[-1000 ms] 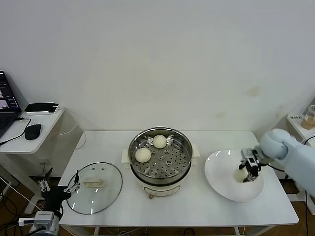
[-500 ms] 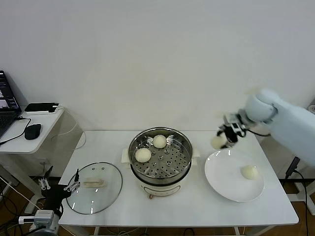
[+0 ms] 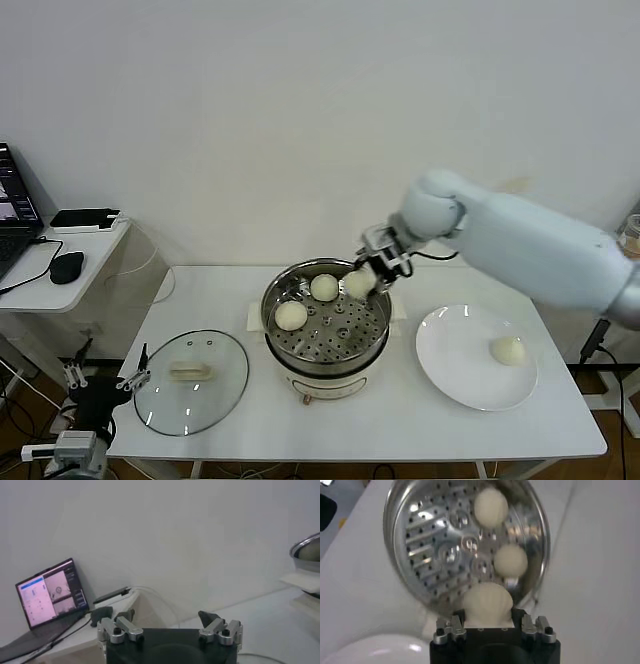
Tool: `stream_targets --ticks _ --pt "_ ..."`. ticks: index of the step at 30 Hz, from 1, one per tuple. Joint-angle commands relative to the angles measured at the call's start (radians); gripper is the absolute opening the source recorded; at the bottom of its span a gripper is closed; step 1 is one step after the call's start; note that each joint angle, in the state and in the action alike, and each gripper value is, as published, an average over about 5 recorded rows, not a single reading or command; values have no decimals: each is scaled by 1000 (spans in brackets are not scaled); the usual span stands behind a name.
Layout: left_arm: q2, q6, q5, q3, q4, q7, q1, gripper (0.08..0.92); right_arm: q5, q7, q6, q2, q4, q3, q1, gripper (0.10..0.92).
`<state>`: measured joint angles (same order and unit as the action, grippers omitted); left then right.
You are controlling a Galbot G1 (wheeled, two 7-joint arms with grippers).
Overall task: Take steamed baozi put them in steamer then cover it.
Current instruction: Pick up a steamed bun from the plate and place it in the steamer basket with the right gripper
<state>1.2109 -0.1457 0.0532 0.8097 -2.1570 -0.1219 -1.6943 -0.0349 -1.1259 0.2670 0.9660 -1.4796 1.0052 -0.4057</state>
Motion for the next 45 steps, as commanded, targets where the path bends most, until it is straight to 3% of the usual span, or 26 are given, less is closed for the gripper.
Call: stream_targets --ticks 1,15,28,31,38,45 --pt "15 0 -1 31 -16 0 -15 823 -9 49 -85 181 11 118 -11 585" --pt "30 3 2 41 -18 -1 -22 823 87 -1 -264 199 -10 190 -3 585" --pt "29 3 6 37 -15 -1 -15 823 41 -39 -319 174 -42 205 -9 586" --pt "28 3 6 36 -13 -1 -13 823 29 -35 -320 165 -47 201 -12 621" --pt "20 2 9 37 -11 0 -8 823 34 -79 -308 122 -43 150 -37 797" --pt "3 2 12 36 1 1 5 823 40 -123 -151 2 -23 31 -67 822"
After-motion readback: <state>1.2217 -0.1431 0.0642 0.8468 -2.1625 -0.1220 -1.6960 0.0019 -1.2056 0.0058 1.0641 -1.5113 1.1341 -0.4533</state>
